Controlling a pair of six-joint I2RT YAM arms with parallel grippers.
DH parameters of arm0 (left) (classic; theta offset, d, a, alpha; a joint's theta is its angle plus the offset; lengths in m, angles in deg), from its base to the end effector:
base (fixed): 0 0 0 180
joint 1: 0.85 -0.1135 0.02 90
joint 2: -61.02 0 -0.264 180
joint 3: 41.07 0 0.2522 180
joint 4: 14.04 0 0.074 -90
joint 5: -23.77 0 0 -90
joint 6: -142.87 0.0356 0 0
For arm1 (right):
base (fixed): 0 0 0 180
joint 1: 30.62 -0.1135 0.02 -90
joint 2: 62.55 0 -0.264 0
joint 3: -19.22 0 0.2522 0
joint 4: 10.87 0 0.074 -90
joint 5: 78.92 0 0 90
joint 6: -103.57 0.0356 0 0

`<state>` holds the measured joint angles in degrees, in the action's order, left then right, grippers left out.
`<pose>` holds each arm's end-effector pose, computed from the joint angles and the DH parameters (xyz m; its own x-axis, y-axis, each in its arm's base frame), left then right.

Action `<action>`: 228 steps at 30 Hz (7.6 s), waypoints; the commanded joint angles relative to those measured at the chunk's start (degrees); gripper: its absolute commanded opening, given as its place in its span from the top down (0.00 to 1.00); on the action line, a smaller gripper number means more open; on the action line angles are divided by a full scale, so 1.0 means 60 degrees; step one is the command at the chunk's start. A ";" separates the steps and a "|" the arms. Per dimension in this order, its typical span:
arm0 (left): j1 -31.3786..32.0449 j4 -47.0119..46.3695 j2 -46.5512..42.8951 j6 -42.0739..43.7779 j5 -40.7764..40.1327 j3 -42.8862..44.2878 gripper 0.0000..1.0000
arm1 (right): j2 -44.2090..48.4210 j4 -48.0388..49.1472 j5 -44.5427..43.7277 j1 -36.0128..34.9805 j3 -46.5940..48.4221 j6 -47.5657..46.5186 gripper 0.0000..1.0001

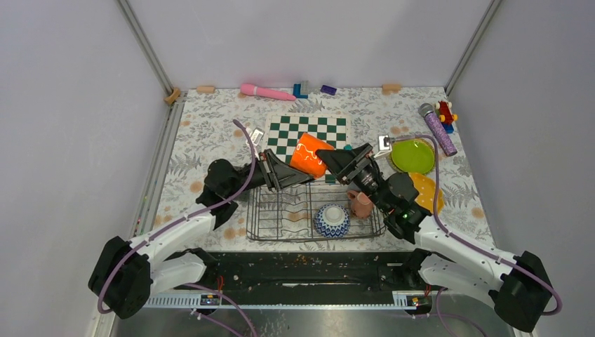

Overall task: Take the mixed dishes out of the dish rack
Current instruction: Place the cup at the center of the board, then pick up the cup from the dish rack.

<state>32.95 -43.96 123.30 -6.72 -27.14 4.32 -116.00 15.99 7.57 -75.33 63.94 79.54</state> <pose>0.1849 -0.1508 0.2968 -0.7178 -0.3250 -0.6158 0.6385 0.0453 -0.7683 0.1551 0.1505 0.3214 -0.5135 0.7744 -0.3696 -0.4711 0.1056 0.8757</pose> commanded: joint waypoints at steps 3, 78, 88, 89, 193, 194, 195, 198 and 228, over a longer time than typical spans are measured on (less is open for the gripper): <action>-0.0165 0.0741 -0.0919 0.1483 -0.1353 0.0075 1.00 | 0.0741 0.0407 -0.1199 0.0085 -0.0308 -0.0605 0.00; -0.5353 0.8848 0.3332 0.2169 -1.1042 0.2411 0.90 | 0.2340 -0.4353 -0.3946 0.0100 0.0199 -0.5996 0.00; -0.5355 0.8903 0.3375 0.2271 -1.0772 0.2447 0.69 | 0.2549 -0.4419 -0.4260 0.0099 0.0113 -0.6059 0.00; -0.5355 0.8917 0.3375 0.2271 -1.0746 0.2461 0.68 | 0.2564 -0.4424 -0.4271 0.0094 0.0102 -0.6067 0.00; -0.4645 0.8569 -0.2357 0.3589 -0.4692 0.1012 0.01 | -0.4864 -1.1088 -0.3406 0.1724 0.4086 -0.6144 0.46; -0.4650 0.8569 -0.2364 0.3584 -0.4692 0.1011 0.01 | -0.4777 -1.1078 -0.3380 0.1724 0.4032 -0.6134 0.50; -0.4652 0.8569 -0.2367 0.3587 -0.4682 0.1011 0.01 | -0.4702 -1.1062 -0.3348 0.1718 0.3992 -0.6144 0.55; -0.4646 0.8569 -0.2364 0.3574 -0.4663 0.1011 0.01 | -0.4448 -1.1027 -0.3172 0.1731 0.3891 -0.6247 0.66; -0.4644 0.8527 -0.2309 0.3542 -0.4452 0.1059 0.01 | -0.2113 -1.0125 -0.0709 0.1720 0.3292 -0.7492 1.00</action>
<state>5.06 9.50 109.51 14.41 -55.56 10.03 -133.23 -46.15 -0.82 -65.17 81.75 35.35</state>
